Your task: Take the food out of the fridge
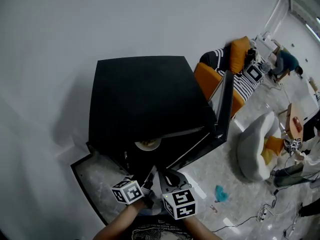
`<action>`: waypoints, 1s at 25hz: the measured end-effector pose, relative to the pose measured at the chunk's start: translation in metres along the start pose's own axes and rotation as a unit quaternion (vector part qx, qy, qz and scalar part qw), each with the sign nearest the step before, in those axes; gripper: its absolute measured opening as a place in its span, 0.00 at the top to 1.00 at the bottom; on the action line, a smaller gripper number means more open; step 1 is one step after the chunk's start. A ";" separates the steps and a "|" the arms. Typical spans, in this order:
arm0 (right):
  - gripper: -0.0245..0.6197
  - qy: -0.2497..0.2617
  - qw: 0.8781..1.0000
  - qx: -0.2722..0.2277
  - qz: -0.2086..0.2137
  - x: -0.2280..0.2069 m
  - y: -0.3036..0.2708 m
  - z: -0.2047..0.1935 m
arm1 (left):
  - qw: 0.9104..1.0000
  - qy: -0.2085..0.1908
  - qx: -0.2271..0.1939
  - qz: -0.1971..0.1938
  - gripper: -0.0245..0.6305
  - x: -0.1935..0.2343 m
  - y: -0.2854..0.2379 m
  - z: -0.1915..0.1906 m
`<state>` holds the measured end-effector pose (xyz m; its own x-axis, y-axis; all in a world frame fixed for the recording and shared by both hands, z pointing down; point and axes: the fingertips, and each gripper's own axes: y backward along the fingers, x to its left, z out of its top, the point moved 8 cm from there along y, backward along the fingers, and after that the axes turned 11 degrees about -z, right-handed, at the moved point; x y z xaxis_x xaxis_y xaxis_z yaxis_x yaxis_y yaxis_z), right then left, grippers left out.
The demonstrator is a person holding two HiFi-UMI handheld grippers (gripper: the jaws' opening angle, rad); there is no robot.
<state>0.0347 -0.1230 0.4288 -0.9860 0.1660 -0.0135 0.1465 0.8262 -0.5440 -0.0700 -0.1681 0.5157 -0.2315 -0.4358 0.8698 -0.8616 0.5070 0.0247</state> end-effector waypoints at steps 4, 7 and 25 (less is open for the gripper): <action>0.93 0.010 1.000 0.000 0.003 -0.008 -0.010 0.003 | 0.999 0.028 -0.031 -0.020 0.94 0.024 -0.012 0.000; 0.93 0.023 1.000 0.006 0.009 -0.017 -0.016 0.002 | 0.997 0.046 -0.056 -0.027 0.94 0.040 -0.022 -0.002; 0.93 0.093 0.992 0.015 0.085 -0.050 -0.059 0.016 | 0.985 0.085 -0.137 0.061 0.93 0.131 -0.043 -0.015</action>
<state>0.0745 -0.1892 0.4480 -0.9149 0.4010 0.0463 0.3051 0.7619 -0.5714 -0.0562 -0.2358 0.6355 -0.2269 -0.2412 0.9436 -0.6726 0.7395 0.0273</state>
